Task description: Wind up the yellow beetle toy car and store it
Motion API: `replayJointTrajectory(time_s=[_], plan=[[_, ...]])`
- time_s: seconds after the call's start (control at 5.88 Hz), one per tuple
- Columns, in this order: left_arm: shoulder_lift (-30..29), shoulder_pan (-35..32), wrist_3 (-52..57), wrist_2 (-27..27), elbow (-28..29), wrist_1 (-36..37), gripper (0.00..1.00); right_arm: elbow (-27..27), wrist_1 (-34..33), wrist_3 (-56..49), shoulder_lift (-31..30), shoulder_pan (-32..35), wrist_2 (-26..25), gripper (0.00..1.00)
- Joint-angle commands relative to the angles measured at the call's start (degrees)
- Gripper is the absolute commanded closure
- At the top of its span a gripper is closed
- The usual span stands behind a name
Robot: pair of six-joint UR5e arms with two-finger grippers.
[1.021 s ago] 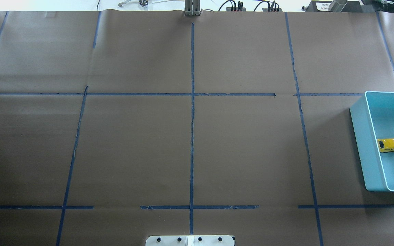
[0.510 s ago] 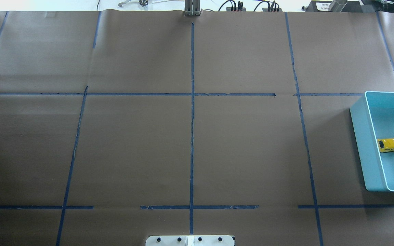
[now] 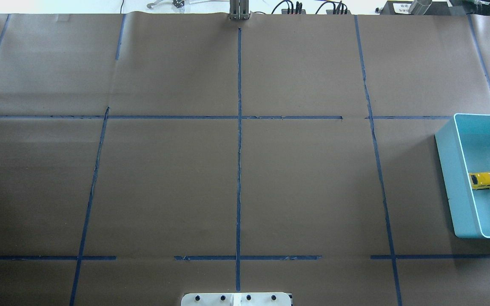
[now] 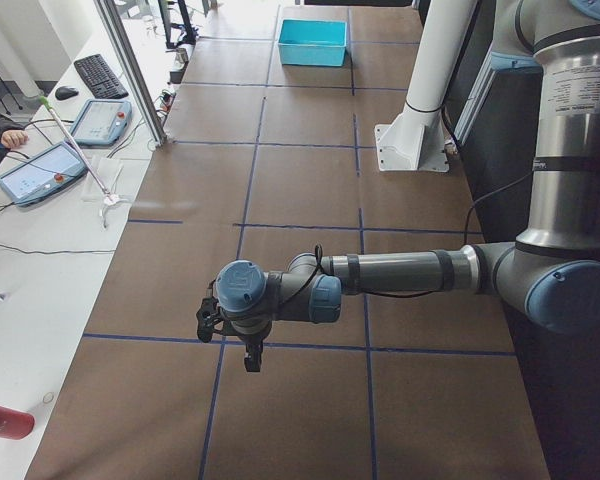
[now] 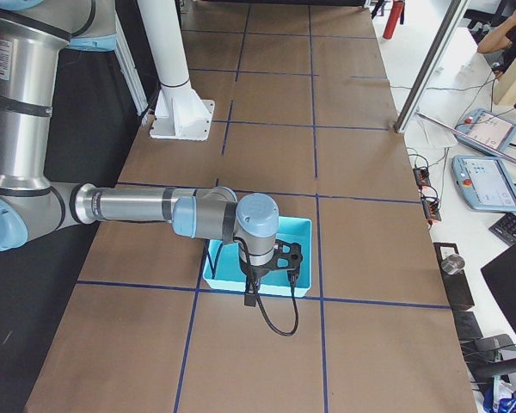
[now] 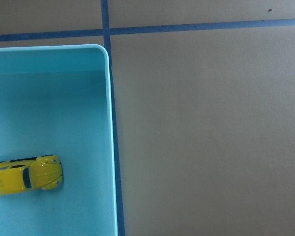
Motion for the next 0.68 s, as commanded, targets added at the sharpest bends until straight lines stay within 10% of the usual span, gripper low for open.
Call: replayJointTrajectory(time_s=[0.0,0.51], plan=[[-0.09,0.00,0.13,0.00,-0.11,-0.09,0.00,-0.02,0.00,0.01,-0.07,0.00,0.00,0.00],[-0.09,0.00,0.05,0.43,-0.11,0.00,0.00,0.06,-0.09,0.18,-0.07,0.09,0.61,0.00]])
